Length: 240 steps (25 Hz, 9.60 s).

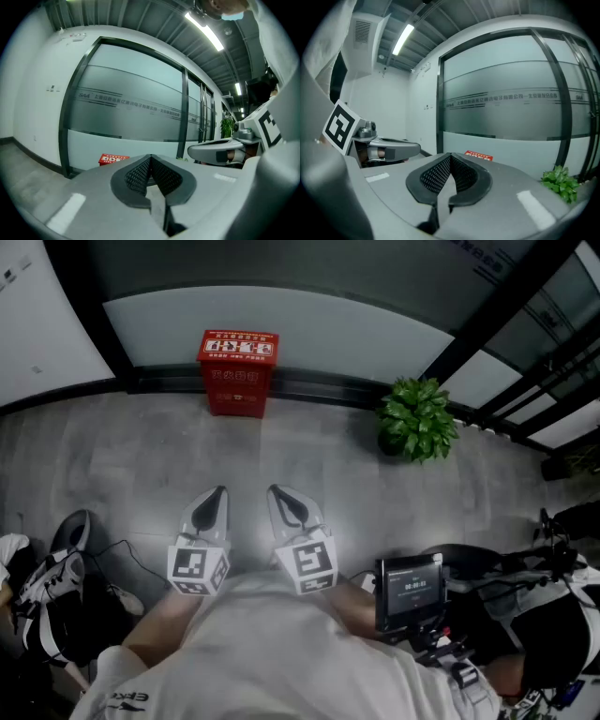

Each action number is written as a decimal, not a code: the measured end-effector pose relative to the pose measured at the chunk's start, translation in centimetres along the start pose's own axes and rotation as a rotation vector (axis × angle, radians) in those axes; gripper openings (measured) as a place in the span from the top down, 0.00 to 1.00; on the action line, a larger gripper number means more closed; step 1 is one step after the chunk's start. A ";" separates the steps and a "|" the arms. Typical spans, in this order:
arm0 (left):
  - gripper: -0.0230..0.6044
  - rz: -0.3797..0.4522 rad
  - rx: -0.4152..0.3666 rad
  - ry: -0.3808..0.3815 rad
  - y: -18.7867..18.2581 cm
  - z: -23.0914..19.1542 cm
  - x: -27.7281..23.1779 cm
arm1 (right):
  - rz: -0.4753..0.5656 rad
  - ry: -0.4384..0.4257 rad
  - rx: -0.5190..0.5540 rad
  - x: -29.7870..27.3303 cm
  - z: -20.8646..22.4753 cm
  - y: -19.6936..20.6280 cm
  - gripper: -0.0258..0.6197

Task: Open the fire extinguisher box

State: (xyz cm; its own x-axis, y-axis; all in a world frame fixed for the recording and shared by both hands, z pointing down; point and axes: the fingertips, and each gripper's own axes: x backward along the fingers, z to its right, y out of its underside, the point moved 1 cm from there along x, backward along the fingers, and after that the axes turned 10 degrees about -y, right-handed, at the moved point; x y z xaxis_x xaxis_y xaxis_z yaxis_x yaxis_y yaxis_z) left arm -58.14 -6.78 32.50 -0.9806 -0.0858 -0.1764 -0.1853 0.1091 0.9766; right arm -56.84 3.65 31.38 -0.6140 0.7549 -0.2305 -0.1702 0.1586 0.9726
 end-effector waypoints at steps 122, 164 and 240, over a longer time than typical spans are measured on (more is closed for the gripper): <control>0.96 -0.424 0.395 -1.122 19.6 -4.8 -66.1 | -0.410 -1.232 1.112 -54.2 51.7 20.8 0.85; 0.96 -0.522 0.342 -1.071 26.8 -4.0 -66.3 | -0.249 -1.127 1.316 -55.9 51.4 26.7 0.71; 0.96 -0.471 0.105 -0.940 14.7 -5.4 -69.3 | -0.503 -0.553 0.077 -64.2 64.2 15.9 0.73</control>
State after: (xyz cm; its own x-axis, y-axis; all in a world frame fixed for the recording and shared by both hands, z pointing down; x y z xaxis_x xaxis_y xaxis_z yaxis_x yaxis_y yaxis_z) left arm 7.40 -4.60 59.78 -0.4554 0.6552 -0.6028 -0.5202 0.3537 0.7774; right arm 29.42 -1.45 63.60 0.0039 0.7860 -0.6182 -0.2608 0.5976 0.7581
